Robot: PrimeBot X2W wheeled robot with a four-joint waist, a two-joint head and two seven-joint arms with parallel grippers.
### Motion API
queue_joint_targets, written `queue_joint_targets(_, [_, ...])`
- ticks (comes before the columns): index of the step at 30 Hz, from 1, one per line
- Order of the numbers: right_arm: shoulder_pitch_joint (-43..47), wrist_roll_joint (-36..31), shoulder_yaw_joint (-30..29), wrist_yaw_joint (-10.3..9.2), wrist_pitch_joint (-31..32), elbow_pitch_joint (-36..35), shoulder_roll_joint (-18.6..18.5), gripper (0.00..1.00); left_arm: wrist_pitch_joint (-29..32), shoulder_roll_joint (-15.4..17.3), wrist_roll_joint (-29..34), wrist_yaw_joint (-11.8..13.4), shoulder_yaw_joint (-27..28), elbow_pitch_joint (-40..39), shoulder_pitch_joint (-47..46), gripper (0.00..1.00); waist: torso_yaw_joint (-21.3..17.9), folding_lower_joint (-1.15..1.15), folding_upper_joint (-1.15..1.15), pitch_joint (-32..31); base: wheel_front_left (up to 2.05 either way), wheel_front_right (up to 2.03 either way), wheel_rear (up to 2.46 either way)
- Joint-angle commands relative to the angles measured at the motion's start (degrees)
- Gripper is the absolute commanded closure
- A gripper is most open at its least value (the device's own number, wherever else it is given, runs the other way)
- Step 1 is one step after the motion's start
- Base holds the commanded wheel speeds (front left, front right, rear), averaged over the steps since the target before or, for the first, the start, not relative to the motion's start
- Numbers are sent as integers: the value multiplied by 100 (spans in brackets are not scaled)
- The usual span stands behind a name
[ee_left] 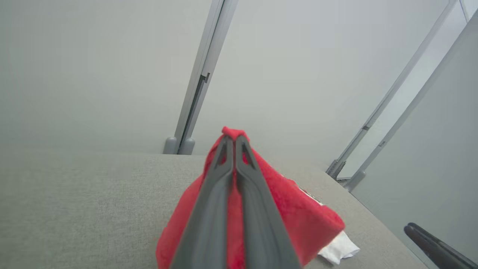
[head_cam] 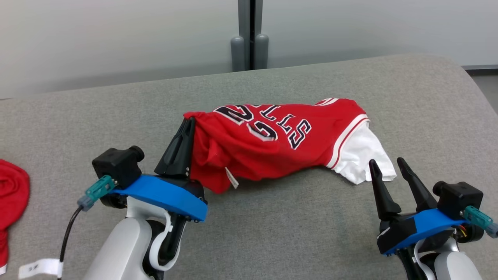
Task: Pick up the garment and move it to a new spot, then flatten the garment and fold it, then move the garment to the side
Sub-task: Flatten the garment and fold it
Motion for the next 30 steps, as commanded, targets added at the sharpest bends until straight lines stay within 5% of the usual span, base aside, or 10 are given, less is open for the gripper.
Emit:
queue_joint_targets(1, [16, 14, -3, 3, 26, -39, -7, 0, 83, 100, 93, 140, -26, -492, 143, 100, 45, 0, 0, -19, 0, 0, 0])
queue_joint_targets(11, [30, 64, 17, 3, 68, -97, -7, 0, 496, 396, 160, 589, 81, -1435, 534, 100, 16, 0, 0, 1, 0, 0, 0])
queue_joint_targets(22, [-167, 134, 154, 3, -9, -96, -6, 0, 433, 691, 324, 474, 248, 996, -228, 100, -146, 0, 0, 352, 0, 0, 0])
queue_joint_targets(23, [-187, 131, 156, 3, -18, -85, -7, 0, 385, 680, 339, 448, 261, 1217, -348, 65, -157, 0, 0, 379, 0, 0, 0])
queue_joint_targets(24, [-205, 123, 162, 3, -24, -77, -8, 0, 343, 670, 348, 439, 276, 1438, -442, 0, -167, 0, 0, 403, 0, 0, 0])
queue_joint_targets(30, [-213, 87, 146, 3, -49, -17, -7, 0, -187, 605, 356, 463, 415, 2181, -751, 0, -143, 0, 0, 409, 0, 0, 0])
